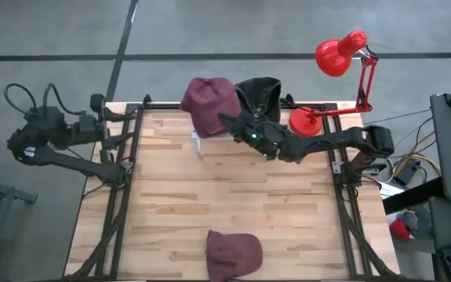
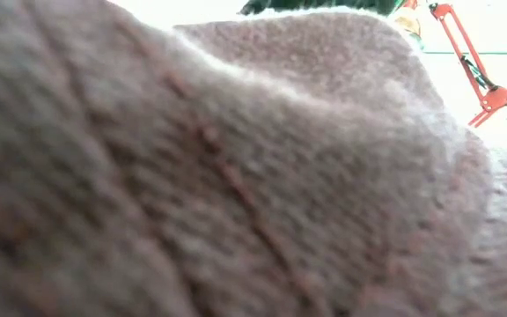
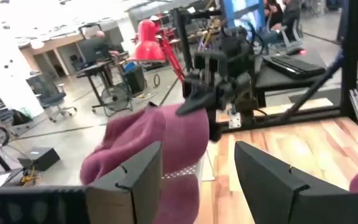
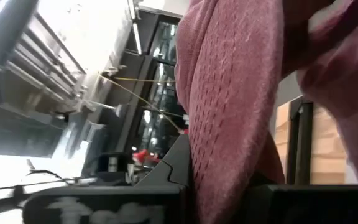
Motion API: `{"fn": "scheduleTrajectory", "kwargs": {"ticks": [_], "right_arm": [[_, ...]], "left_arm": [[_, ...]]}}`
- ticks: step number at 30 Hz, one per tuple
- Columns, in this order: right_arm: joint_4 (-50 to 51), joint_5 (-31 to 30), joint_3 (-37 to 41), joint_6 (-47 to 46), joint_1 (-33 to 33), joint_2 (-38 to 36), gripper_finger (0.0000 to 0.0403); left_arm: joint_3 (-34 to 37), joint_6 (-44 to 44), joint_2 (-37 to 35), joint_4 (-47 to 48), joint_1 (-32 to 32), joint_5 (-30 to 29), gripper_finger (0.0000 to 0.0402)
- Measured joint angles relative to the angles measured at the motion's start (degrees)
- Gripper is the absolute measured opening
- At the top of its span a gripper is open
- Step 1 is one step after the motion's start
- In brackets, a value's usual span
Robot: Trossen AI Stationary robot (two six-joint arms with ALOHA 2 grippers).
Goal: Pick & Place hat
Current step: Stack the top red cap on the red cap on the shelf
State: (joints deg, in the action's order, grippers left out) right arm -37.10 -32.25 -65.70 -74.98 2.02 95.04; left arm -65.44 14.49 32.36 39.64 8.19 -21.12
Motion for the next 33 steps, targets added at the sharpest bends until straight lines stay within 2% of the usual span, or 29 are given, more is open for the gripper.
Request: {"fn": "scheduleTrajectory", "kwargs": {"ticks": [8,15,19,23,29,33], "right_arm": [[-2.74,-0.92,-1.68,1.47,-0.09,1.55,0.0010],[-2.74,-1.42,-4.97,-0.23,0.45,7.44,0.0012],[-4.33,-4.83,-6.16,-3.74,1.05,10.32,0.0012],[-3.86,-8.56,-6.11,-1.87,0.83,10.94,0.0013],[-3.63,-8.52,-6.79,-1.20,0.89,9.93,0.0013],[-3.34,-6.09,-7.32,-0.10,0.83,9.93,0.0018]], "left_arm": [[0.06,1.59,0.08,-2.19,0.00,0.01,0.0204],[0.58,1.65,0.76,-2.67,0.00,0.04,0.0204],[2.60,1.30,0.80,-4.74,0.00,0.02,0.0204],[4.55,0.18,0.87,-5.56,0.00,0.04,0.0204],[6.96,-0.72,0.91,-6.37,0.00,0.03,0.0204],[7.75,-0.83,0.94,-8.21,0.00,0.04,0.0204]]}}
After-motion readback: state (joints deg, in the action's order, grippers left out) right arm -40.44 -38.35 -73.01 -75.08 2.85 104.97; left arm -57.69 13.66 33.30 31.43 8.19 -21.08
